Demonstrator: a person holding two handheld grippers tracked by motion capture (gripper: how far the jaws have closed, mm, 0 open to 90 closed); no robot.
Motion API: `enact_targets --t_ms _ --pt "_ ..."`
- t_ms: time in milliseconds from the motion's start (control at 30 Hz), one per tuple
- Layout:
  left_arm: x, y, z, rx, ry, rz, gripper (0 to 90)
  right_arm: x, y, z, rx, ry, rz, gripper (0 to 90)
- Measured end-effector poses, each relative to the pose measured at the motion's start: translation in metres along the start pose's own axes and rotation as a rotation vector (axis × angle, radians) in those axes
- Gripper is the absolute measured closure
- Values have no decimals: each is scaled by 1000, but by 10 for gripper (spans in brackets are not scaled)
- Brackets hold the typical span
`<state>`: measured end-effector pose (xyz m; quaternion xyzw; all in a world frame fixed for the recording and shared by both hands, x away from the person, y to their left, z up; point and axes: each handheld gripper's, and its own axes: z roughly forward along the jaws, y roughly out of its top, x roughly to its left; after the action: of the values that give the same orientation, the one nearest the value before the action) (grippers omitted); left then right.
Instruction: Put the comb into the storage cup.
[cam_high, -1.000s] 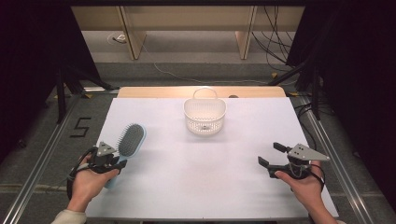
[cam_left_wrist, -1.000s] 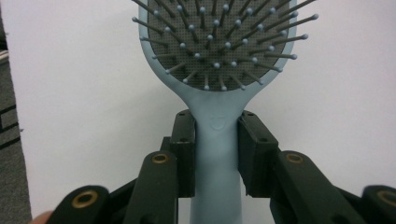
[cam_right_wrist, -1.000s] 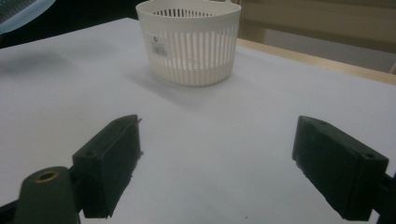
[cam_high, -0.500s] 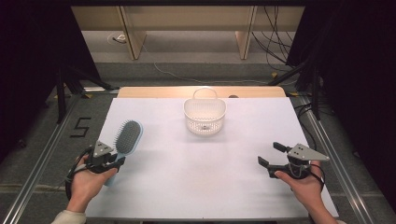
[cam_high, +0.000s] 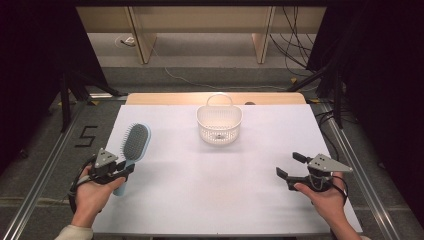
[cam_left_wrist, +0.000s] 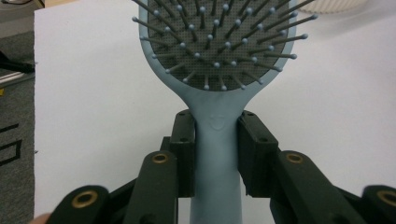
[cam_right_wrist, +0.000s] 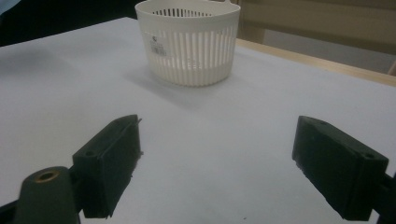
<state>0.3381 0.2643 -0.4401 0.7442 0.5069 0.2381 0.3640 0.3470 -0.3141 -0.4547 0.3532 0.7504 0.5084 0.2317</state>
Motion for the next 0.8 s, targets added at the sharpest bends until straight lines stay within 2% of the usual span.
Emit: enact_targets --t_ms 167,300,800 --pt "1 -1 1 -8 4 -16 696 0 0 0 1 0 0 163" --pt "1 -1 0 -12 11 -6 696 0 0 0 1 -1 1 163" --pt "0 1 -2 -55 12 -14 696 0 0 0 -2 -2 3 162"
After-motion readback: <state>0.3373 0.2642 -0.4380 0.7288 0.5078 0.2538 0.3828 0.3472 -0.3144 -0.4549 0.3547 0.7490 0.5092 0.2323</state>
